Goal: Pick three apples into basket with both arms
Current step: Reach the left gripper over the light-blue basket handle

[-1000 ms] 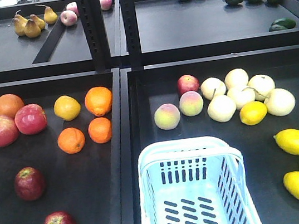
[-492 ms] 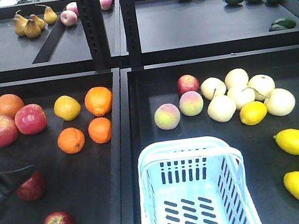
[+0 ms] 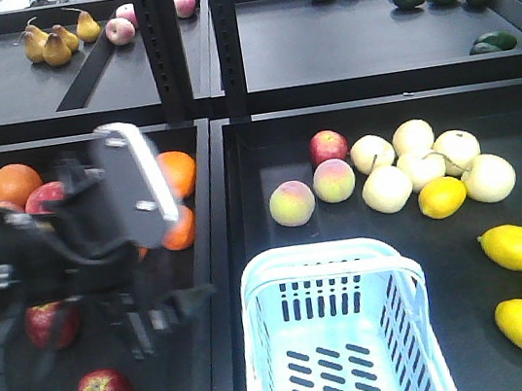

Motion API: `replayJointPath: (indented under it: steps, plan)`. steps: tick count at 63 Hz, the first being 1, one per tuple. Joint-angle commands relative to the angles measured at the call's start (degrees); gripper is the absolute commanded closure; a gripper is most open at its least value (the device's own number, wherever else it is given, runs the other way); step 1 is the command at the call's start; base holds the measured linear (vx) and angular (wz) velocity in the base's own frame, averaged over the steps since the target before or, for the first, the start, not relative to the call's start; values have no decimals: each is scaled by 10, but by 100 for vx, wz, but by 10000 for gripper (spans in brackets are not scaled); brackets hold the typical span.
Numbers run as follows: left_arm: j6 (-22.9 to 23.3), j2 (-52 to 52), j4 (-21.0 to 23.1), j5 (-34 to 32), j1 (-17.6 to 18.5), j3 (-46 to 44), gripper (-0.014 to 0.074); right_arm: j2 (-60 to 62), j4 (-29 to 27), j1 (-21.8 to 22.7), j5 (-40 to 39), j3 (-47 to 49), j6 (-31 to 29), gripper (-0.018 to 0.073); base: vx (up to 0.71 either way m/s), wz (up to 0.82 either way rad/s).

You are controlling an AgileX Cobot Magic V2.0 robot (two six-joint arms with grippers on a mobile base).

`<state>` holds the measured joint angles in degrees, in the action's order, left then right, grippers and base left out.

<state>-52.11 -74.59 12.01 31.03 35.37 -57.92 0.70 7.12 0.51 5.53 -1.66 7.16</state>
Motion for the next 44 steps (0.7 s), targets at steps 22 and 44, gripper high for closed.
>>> replayJointPath:
  steps: [22, 44]
  plan:
    - [1, -165, -54, -10, 103, -144, -63, 7, 6, 0, -46, -7, 0, 568, 0, 0]
    - [2, -254, -103, 34, 132, -215, -18, 7, 6, 0, -46, -7, 0, 568, 0, 0]
